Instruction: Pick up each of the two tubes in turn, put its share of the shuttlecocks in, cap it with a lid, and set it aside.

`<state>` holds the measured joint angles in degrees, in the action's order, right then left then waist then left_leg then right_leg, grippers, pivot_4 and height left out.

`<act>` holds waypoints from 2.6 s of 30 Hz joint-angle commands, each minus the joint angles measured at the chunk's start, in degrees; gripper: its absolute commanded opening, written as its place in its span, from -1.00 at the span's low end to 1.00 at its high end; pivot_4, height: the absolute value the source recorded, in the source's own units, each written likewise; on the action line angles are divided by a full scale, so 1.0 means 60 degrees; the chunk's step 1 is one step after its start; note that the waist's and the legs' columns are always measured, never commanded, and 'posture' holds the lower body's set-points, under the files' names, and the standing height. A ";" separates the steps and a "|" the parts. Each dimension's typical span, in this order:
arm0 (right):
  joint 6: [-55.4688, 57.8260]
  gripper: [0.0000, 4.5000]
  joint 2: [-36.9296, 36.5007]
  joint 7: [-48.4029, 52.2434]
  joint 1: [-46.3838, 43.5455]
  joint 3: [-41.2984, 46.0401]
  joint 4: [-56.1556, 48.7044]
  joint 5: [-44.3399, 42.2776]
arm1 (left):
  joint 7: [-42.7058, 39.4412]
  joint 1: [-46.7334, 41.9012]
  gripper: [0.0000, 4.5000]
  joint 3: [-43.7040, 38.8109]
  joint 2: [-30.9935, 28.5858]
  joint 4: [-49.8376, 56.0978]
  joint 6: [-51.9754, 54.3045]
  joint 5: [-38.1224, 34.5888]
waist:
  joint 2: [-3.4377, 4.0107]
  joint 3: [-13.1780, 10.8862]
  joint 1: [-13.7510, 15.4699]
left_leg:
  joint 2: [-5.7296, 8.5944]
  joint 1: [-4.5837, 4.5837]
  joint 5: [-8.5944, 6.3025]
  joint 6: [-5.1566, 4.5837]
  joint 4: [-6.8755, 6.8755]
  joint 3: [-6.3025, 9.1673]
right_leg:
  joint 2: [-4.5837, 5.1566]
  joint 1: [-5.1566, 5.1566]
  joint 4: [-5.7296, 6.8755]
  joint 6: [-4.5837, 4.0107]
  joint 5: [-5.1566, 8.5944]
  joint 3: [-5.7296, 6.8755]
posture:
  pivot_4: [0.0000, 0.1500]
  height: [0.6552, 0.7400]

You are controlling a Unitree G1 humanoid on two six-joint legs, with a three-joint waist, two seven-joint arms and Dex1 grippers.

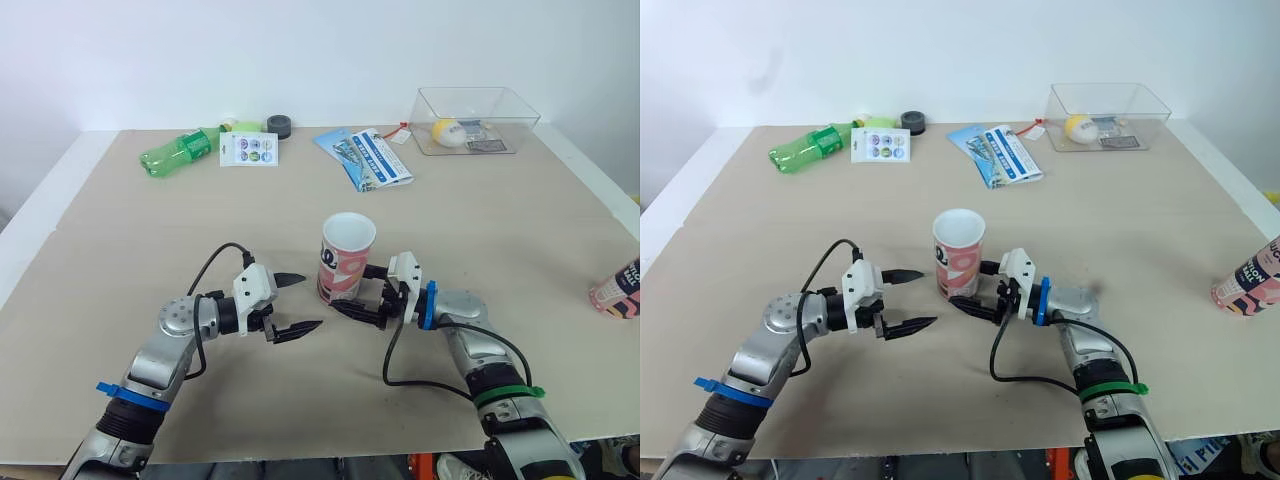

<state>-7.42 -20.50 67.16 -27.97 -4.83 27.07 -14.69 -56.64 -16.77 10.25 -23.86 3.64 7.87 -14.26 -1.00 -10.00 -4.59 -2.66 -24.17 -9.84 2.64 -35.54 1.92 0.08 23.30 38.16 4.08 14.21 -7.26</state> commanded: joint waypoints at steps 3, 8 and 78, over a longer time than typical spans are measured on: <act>-0.0278 0.95 0.0206 0.0274 -0.0237 -0.0317 0.0324 0.0232 | 0.0060 0.0036 1.00 -0.0067 -0.0082 0.0434 -0.0008 -0.0129 | -0.0002 0.0001 -0.0006 | 0.0000 0.0000 0.0000 0.0000 0.0000 0.0000 | 0.0000 0.0000 0.0000 0.0000 0.0000 -0.0001 | 1.00 1.00; -0.0668 0.95 0.0336 0.0331 -0.0585 -0.0497 0.0907 0.0516 | 0.0049 0.0102 1.00 -0.0098 -0.0140 0.0465 -0.0010 -0.0133 | -0.0007 0.0004 -0.0033 | -0.0007 0.0013 0.0000 -0.0001 0.0000 -0.0001 | -0.0007 -0.0006 0.0000 -0.0011 -0.0005 -0.0001 | 1.00 1.00; 0.1633 0.67 -0.0589 -1.0434 0.1827 0.4162 -0.1622 0.2107 | -0.0806 -0.1423 1.00 0.0245 0.0085 -0.0959 -0.0435 -0.0050 | -0.0024 -0.0004 0.0015 | 0.0005 -0.0002 0.0000 0.0004 0.0019 -0.0016 | 0.0004 0.0010 -0.0003 -0.0024 0.0030 -0.0020 | 1.00 1.00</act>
<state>2.54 -24.01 5.59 -16.62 18.78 17.19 -1.56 -61.03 -24.19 11.85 -23.32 -2.62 6.32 -14.09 -1.15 -10.02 -4.50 -2.63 -24.18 -9.84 2.66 -35.44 1.82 0.11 23.35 38.14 3.90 14.41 -7.37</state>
